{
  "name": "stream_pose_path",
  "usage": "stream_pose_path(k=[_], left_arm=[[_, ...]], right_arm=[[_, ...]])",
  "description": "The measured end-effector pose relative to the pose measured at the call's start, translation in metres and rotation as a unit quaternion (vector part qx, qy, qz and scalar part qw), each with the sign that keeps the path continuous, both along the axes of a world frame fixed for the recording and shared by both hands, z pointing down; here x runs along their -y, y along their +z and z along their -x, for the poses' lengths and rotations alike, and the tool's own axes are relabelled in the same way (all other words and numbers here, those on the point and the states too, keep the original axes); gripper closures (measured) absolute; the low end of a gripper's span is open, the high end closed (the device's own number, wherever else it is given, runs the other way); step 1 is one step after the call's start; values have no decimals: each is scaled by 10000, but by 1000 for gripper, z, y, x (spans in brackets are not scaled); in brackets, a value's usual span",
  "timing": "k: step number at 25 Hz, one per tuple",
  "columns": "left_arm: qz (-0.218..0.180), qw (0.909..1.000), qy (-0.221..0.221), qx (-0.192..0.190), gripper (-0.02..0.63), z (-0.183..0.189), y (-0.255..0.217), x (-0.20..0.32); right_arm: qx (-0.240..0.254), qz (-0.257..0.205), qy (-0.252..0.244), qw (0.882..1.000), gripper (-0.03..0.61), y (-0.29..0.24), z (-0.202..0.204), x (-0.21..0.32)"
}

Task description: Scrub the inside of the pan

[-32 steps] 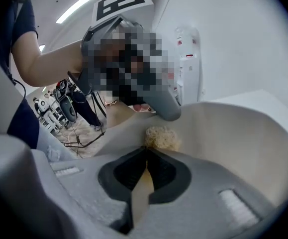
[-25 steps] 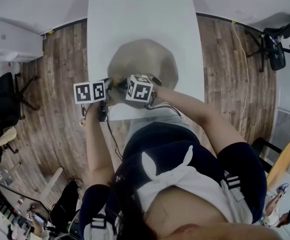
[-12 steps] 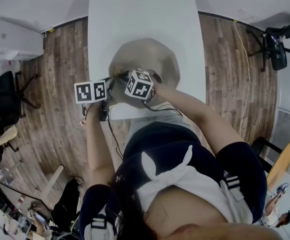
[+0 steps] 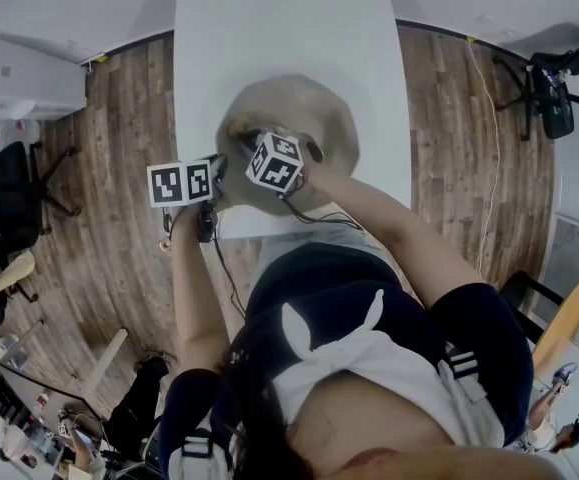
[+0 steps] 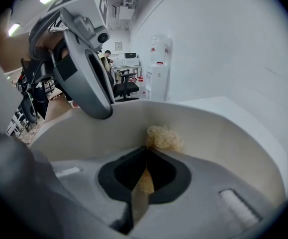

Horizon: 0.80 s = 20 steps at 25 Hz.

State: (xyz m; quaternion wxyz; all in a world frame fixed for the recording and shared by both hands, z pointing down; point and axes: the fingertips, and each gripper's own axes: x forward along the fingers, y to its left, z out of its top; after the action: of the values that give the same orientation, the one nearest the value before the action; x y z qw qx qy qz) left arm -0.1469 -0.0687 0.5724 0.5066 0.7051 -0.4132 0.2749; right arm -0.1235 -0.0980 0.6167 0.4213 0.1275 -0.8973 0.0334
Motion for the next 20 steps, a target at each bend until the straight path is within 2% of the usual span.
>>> stream_pose_path(k=[12,20], left_arm=[[-25,9998,90,155,568,1,-1,-1],[-33,9998,74,168,568,2,-1,-2]], right_arm=[[-66,-75,497,9987,574,3,-11,24],[31,-27,1323,9912,574,3,-33,47]])
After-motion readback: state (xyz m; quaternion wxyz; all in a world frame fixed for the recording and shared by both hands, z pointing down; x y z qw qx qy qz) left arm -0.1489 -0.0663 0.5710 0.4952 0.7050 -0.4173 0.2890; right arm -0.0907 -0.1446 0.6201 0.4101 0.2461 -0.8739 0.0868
